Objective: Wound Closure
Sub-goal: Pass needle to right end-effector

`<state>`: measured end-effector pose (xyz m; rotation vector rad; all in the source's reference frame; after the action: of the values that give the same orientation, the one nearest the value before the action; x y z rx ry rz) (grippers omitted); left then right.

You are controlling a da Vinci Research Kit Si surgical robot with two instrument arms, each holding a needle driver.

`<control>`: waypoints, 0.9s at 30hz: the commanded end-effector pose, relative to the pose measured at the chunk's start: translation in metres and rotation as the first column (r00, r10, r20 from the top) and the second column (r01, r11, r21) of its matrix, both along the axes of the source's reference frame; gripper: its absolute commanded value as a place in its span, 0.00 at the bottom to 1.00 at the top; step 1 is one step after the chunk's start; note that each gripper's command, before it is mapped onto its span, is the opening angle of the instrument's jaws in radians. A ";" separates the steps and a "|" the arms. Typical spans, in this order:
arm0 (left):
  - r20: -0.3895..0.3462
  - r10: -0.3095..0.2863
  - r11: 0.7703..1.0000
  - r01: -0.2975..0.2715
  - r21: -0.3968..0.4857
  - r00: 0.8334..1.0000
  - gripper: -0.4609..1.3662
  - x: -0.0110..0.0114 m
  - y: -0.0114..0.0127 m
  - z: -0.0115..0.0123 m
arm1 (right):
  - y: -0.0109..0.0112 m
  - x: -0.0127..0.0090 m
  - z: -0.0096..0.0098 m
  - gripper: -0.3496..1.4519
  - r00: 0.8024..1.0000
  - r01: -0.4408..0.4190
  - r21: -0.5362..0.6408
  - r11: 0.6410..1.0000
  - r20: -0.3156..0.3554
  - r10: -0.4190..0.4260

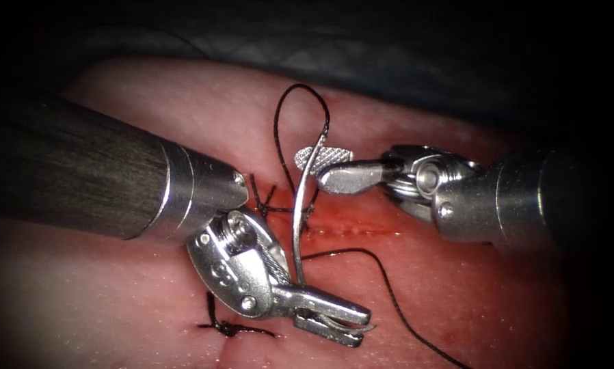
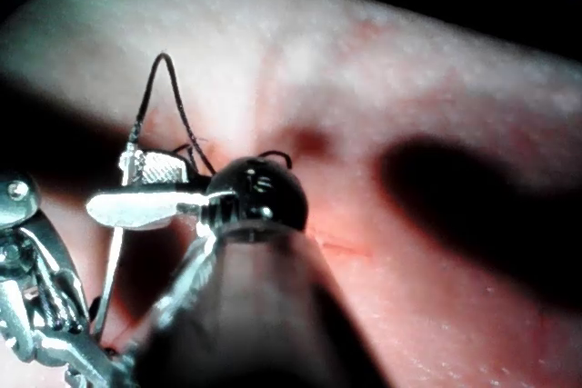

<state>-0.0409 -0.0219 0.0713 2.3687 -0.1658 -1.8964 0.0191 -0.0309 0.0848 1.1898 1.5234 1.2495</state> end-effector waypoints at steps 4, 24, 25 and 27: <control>0.001 -0.001 1.000 0.001 0.000 1.000 0.06 -0.0001 0.0000 0.0000 | -0.0003 0.0006 0.0001 0.87 1.000 -0.005 -0.003 1.000 -0.004 0.005; 0.001 -0.002 1.000 0.002 0.006 1.000 0.06 -0.0004 0.0001 -0.0005 | -0.0012 0.0013 0.0008 0.63 0.999 0.019 -0.013 1.000 0.032 -0.019; 0.001 -0.002 1.000 0.002 0.006 1.000 0.06 -0.0004 0.0002 -0.0005 | -0.0013 0.0013 0.0008 0.63 0.999 0.019 -0.013 1.000 0.032 -0.019; 0.001 -0.002 1.000 0.002 0.006 1.000 0.06 -0.0003 0.0002 -0.0006 | -0.0014 0.0013 0.0008 0.63 0.999 0.020 -0.013 1.000 0.032 -0.019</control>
<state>-0.0413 -0.0218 0.0708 2.3778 -0.1675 -1.9009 0.0204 -0.0323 0.0856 1.1691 1.4925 1.2378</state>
